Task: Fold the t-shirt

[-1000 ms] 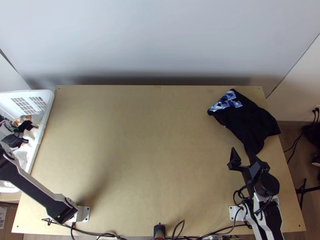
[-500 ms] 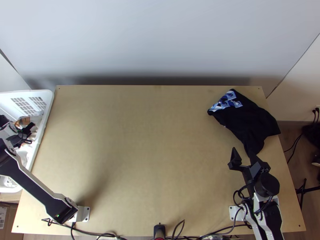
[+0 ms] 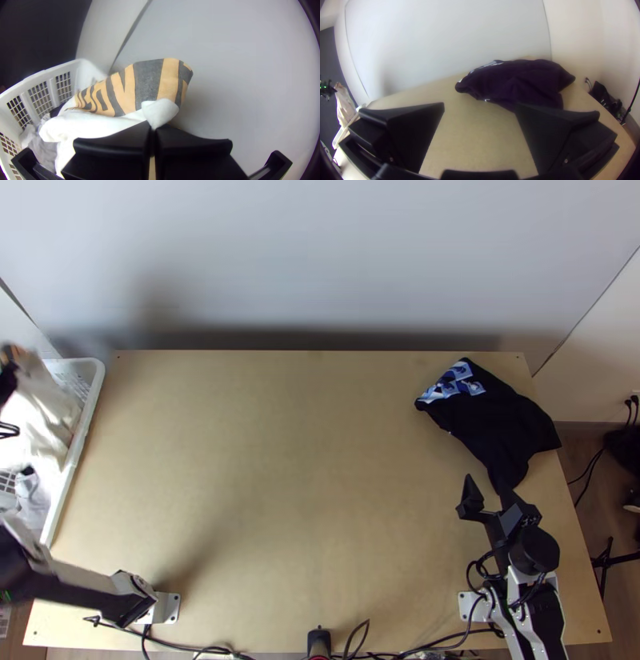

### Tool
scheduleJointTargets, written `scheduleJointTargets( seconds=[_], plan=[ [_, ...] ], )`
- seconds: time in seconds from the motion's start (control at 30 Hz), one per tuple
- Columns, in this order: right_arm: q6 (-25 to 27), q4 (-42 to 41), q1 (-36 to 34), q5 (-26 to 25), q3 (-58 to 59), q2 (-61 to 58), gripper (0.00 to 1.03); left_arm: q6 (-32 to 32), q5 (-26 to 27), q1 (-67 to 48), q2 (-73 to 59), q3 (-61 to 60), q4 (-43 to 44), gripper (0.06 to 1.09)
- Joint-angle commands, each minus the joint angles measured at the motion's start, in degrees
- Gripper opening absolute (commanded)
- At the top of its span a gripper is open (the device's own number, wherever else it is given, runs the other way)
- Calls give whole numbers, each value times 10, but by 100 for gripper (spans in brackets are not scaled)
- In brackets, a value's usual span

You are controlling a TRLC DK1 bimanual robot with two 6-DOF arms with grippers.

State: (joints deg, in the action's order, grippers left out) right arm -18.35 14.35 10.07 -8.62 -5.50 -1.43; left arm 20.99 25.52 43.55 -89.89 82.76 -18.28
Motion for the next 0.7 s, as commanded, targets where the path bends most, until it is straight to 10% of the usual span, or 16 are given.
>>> scheduleJointTargets(
  seconds=[0.0,0.23,0.43,0.67],
  plan=[
    [0,0,0,-1,0,4,98,140,140,-12,204,-22,31,9],
    [0,0,0,-1,0,7,98,157,182,-203,371,-177,55,9],
    [0,0,0,-1,0,11,98,110,24,-516,454,-338,55,9],
    [0,0,-1,-1,0,13,98,101,-34,-688,389,-428,127,9]
  ],
)
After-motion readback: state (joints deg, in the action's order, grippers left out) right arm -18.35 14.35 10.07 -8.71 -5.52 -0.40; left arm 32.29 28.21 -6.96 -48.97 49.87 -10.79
